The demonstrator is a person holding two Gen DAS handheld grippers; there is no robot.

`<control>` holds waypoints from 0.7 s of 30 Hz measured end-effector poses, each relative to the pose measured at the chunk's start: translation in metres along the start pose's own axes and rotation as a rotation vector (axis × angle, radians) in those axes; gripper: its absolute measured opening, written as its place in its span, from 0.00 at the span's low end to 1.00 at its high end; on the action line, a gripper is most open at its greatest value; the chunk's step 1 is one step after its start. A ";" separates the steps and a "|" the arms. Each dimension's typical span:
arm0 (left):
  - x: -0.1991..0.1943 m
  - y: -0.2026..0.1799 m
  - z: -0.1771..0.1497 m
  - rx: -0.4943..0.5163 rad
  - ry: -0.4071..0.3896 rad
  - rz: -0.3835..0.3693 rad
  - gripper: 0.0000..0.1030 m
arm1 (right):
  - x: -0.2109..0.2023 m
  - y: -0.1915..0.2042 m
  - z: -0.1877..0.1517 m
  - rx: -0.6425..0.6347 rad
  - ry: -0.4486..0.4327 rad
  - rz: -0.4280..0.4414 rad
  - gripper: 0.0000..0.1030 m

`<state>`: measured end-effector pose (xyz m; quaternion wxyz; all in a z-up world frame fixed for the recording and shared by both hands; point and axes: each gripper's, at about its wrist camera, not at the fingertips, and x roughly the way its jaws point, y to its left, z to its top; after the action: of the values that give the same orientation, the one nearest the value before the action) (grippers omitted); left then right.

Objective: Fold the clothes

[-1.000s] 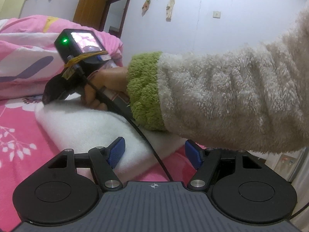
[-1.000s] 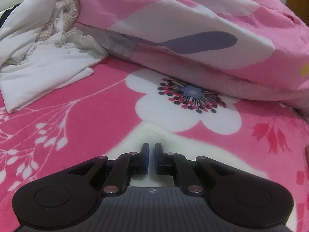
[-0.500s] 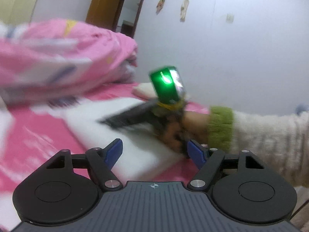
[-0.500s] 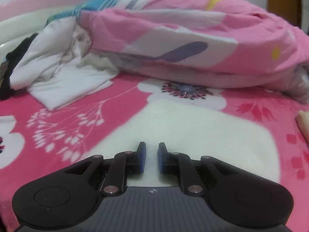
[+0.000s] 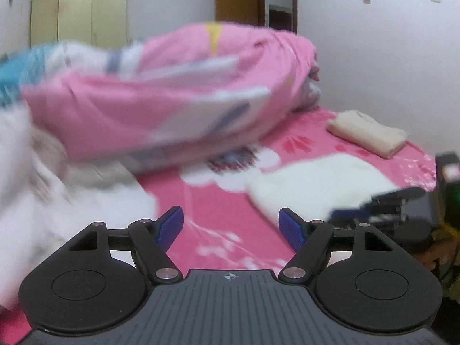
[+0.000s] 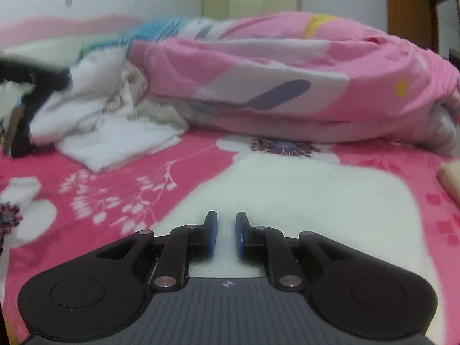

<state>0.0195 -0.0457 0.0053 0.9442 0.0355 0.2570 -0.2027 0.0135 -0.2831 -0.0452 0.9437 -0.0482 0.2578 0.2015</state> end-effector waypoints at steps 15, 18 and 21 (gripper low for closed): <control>0.014 -0.041 -0.049 -0.059 0.006 -0.181 0.72 | -0.033 0.036 -0.024 -0.102 -0.046 -0.112 0.13; 0.017 -0.053 -0.058 -0.013 0.014 -0.181 0.72 | -0.053 0.036 -0.026 -0.043 -0.055 -0.101 0.13; 0.030 -0.062 -0.065 -0.011 0.053 -0.190 0.74 | -0.051 0.032 -0.042 -0.018 -0.049 -0.105 0.13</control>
<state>-0.0122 -0.1019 -0.0637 0.9139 0.0110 0.2850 -0.2887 -0.0597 -0.2799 -0.0555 0.9586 -0.0652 0.2299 0.1549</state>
